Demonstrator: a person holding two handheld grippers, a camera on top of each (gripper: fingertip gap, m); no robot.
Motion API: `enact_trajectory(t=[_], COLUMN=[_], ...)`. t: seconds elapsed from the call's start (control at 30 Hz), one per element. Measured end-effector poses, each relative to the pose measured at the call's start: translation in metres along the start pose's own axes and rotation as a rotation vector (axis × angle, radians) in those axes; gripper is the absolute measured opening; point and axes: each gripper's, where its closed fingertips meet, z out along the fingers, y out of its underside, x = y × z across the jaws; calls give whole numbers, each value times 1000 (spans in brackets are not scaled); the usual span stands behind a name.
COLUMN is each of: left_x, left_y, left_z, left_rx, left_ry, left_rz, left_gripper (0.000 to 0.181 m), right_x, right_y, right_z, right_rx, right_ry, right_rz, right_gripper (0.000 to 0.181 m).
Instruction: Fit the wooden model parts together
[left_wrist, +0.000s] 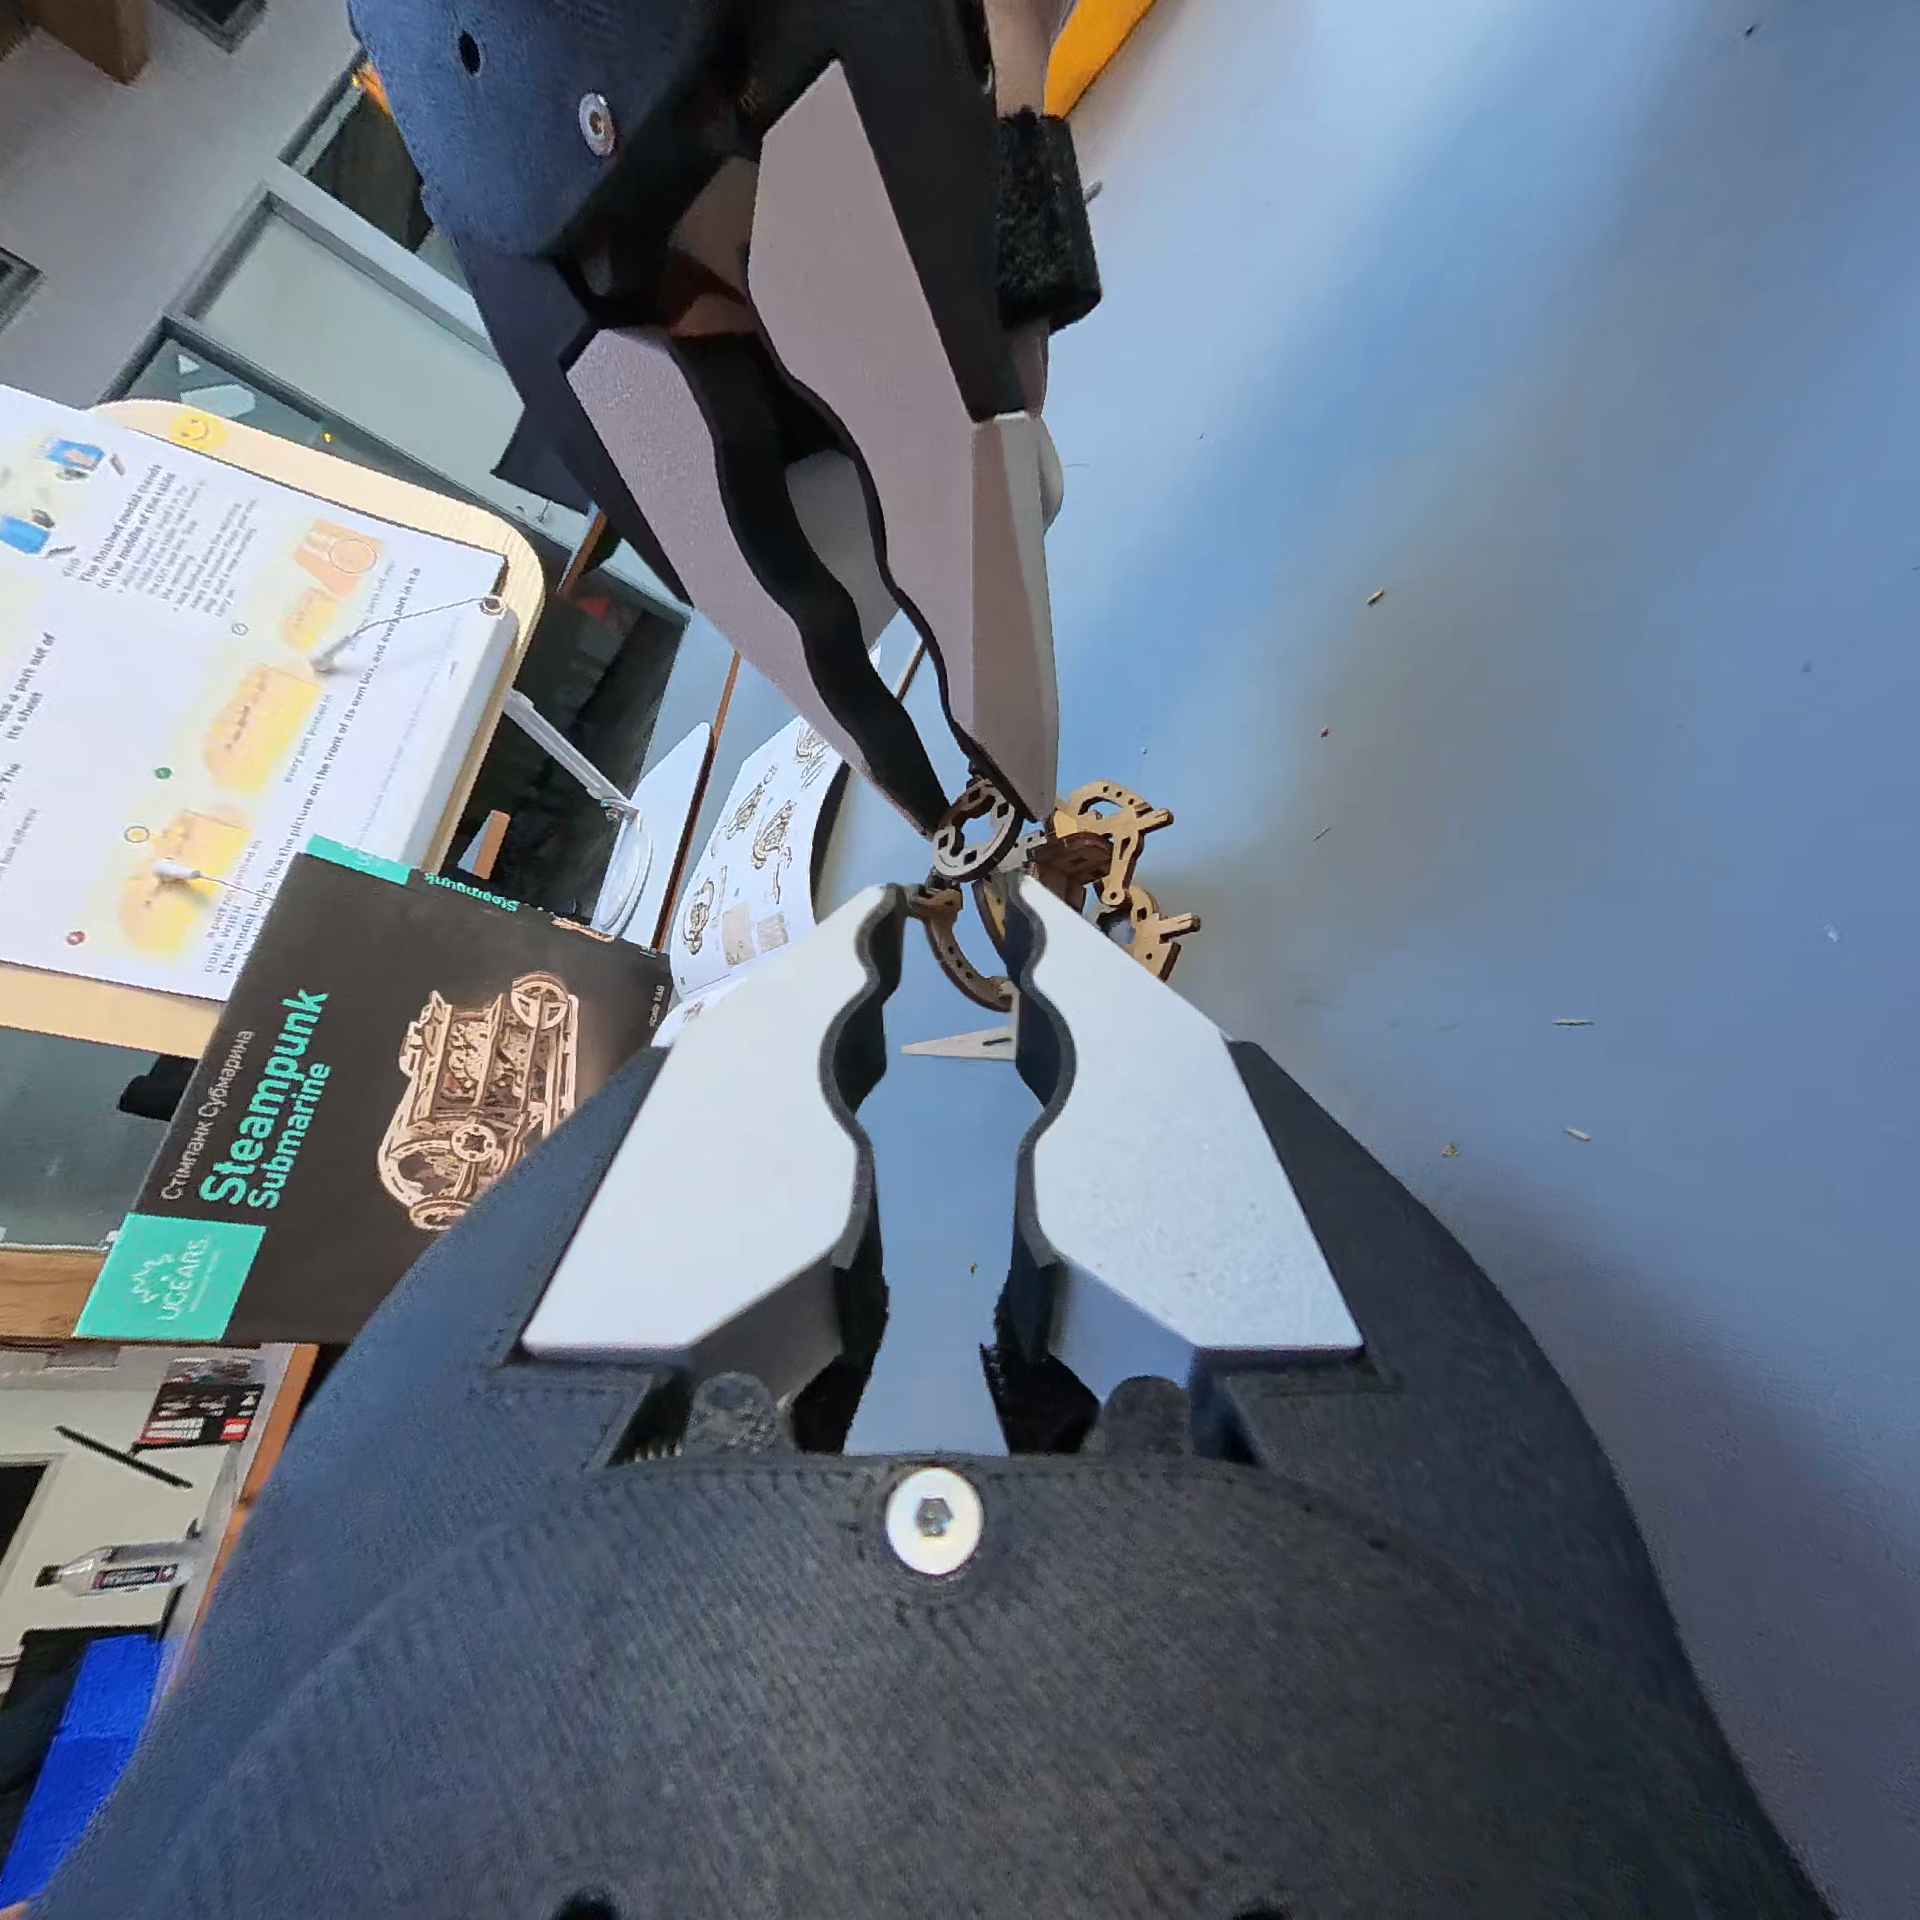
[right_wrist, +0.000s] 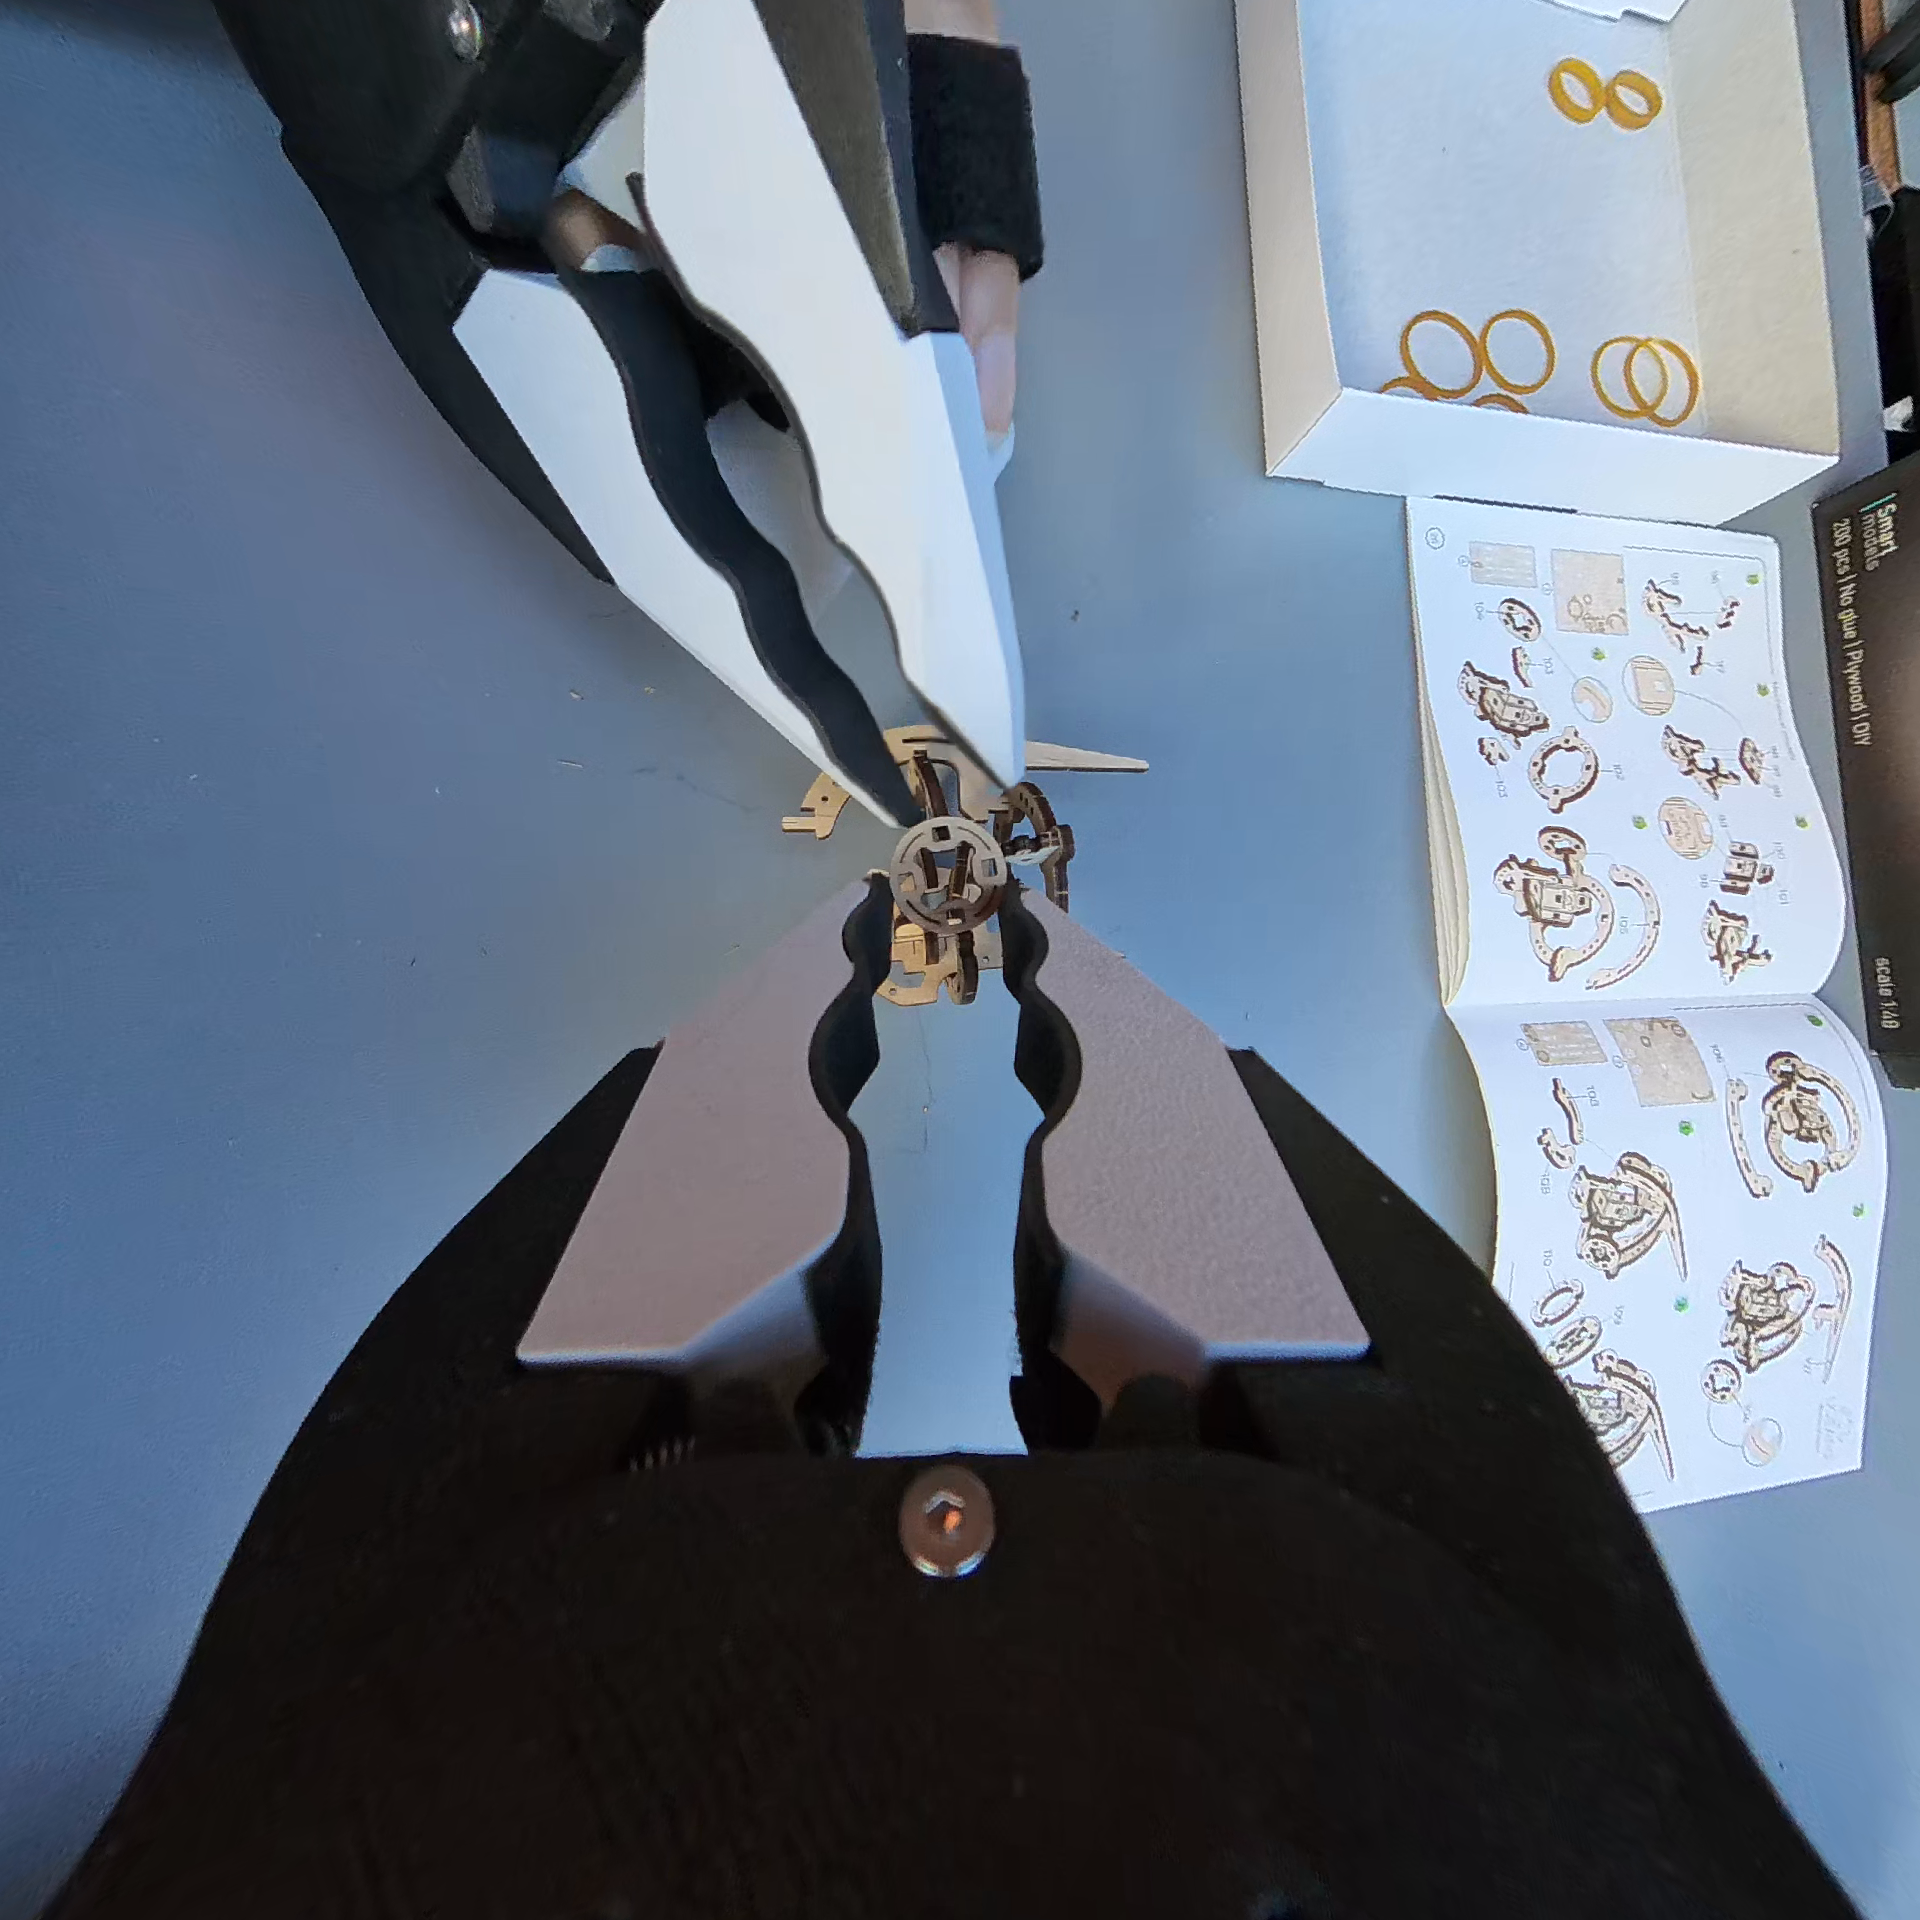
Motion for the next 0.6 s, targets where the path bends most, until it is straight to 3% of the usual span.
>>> enact_trajectory(t=[0.2,0.6], left_x=[4,6], left_y=[0,5], left_z=[4,5], left_rx=[-31,-27], left_ry=[-9,88], left_rz=[61,-142], left_gripper=[17,3], right_x=[1,2], right_y=[0,-1], right_z=[0,1], right_rx=[-4,-8], right_ry=[10,16], right_rz=[-5,0], right_gripper=[20,20])
